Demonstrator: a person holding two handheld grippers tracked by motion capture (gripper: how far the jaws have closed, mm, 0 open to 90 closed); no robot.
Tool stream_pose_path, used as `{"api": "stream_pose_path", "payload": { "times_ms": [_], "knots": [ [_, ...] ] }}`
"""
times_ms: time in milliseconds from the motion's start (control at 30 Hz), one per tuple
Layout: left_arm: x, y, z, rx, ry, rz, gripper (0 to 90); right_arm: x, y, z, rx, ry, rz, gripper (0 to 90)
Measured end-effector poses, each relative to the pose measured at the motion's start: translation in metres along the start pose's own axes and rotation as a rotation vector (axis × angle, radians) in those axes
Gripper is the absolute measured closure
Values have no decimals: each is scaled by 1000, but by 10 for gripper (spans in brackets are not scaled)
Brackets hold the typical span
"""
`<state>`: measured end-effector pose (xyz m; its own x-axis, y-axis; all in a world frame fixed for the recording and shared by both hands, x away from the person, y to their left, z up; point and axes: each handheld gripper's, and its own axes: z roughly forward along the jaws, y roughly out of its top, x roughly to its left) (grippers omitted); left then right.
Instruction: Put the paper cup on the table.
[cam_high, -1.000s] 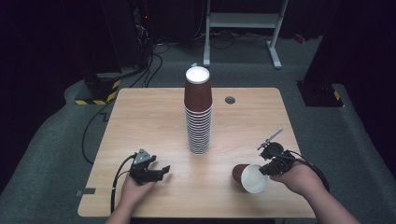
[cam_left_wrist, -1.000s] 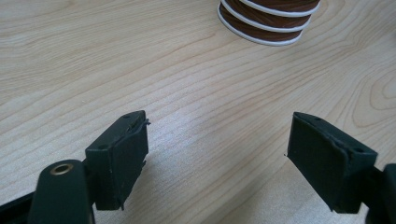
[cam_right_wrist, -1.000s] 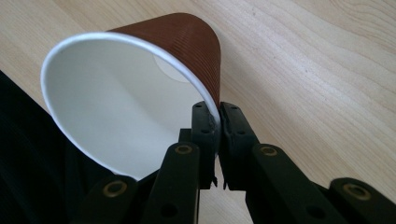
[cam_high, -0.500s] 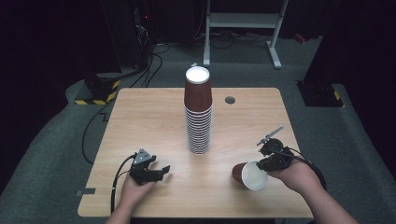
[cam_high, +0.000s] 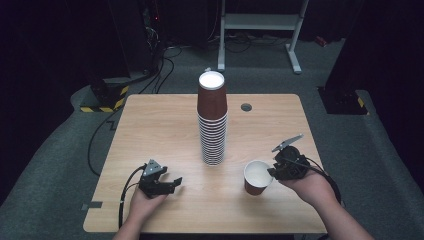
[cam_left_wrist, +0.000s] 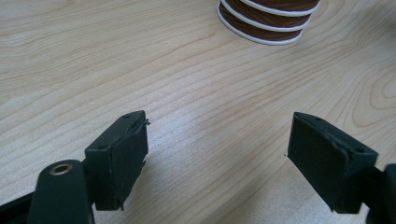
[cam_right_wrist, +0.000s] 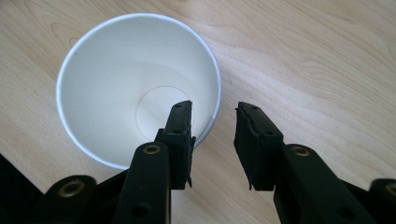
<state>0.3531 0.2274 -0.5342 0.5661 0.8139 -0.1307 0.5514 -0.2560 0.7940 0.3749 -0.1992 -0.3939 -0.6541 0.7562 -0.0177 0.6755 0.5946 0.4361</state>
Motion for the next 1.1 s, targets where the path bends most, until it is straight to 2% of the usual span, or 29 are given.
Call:
{"api": "stream_pose_path", "payload": {
  "times_ms": [100, 167, 333, 467, 667, 700, 800, 833, 867, 933, 967, 1000, 1033, 1100],
  "knots": [
    [0, 0, 0, 1, 3, 2, 205, 2, 0, -1, -17, 0, -3, 635],
    [0, 0, 0, 3, 4, 0, 206, 3, 1, -3, -66, -5, 0, 607],
    [-1, 0, 0, 5, 9, 4, 209, 2, 0, -8, -118, -21, 22, 586],
    [-1, 0, 1, 10, 17, 5, 214, -3, -5, -15, -190, -56, 58, 591],
    [-1, 1, 1, 19, 22, 0, 223, -8, -13, -18, -238, -109, 89, 591],
    [-1, 1, 2, 23, 33, -3, 224, -10, -18, -16, -249, -139, 98, 588],
    [-1, 1, 2, 23, 35, -8, 228, -14, -25, -12, -264, -154, 118, 581],
    [-1, 1, 2, 29, 34, -10, 230, -18, -33, -6, -276, -184, 136, 559],
    [-1, 1, 2, 29, 34, -10, 231, -18, -33, -6, -276, -184, 136, 559],
    [-1, 1, 3, 30, 37, -8, 232, -23, -43, 2, -281, -209, 156, 534],
    [-1, 1, 3, 36, 39, -7, 235, -28, -52, 12, -277, -207, 166, 498],
    [-1, 1, 3, 36, 39, -7, 237, -28, -52, 12, -277, -207, 166, 498],
    [-2, 1, 3, 38, 45, -8, 238, -32, -62, 23, -273, -234, 172, 449],
    [-2, 1, 4, 42, 50, -7, 239, -33, -66, 28, -274, -238, 180, 426]
  ]
}}
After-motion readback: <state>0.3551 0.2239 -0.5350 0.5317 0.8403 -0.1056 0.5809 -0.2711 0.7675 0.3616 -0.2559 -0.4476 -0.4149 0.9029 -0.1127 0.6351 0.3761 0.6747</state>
